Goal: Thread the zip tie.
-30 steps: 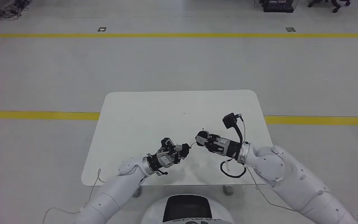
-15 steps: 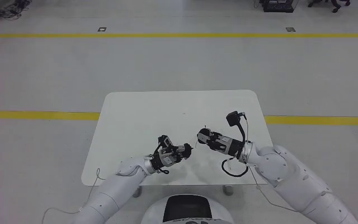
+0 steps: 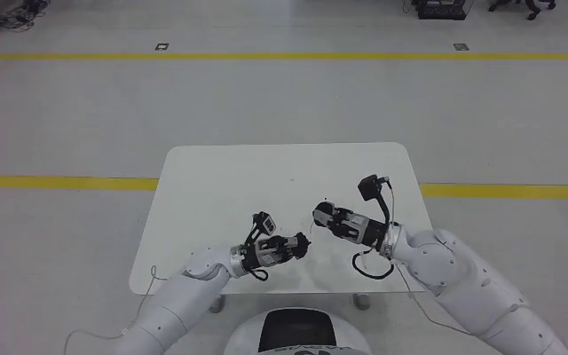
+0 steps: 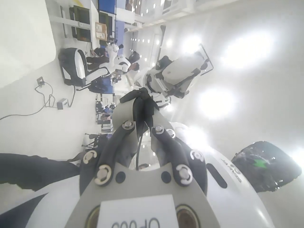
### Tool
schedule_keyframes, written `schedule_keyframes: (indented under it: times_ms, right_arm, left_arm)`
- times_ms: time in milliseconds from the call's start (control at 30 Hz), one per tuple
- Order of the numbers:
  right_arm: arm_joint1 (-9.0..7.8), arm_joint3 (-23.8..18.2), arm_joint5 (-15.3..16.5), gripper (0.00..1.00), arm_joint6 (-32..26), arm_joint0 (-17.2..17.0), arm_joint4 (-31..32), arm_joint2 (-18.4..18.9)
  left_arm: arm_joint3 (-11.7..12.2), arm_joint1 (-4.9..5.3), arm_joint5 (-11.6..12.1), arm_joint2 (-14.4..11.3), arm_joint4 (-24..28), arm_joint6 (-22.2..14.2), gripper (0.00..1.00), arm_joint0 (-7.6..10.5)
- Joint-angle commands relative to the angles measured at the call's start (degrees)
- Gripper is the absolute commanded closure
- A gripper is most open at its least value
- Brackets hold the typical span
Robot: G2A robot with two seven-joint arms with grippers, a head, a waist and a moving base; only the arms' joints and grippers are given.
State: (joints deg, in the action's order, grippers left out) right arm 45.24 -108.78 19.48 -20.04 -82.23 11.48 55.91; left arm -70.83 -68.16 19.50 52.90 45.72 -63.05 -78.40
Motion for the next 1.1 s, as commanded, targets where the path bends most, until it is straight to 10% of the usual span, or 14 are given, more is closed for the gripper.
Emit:
schedule_keyframes:
  times_ms: [0, 500, 800, 1067]
  right_arm:
    - [-0.38, -1.2, 0.0, 1.0, 0.1, -0.1, 3.4, -0.1]
    - [-6.15, -1.6, 0.0, 1.0, 15.6, 6.4, 16.2, -12.5]
    - [-6.29, -1.5, 0.0, 1.0, 15.9, 6.7, 16.2, -12.9]
    - [-6.36, -0.5, 0.0, 1.0, 19.5, 5.7, 20.3, -13.1]
  left_arm:
    - [-0.7, 0.41, -0.4, 0.9, 0.2, -1.3, 1.0, -0.41]
    - [-1.8, 1.89, -6.1, 2.7, 2.7, -7.5, 1.0, -0.94]
    - [-1.6, 1.81, -5.5, 2.2, 1.8, -7.1, 1.0, -0.59]
    - [-3.7, 2.31, -0.6, 1.3, -11.6, 2.9, 1.0, -0.8]
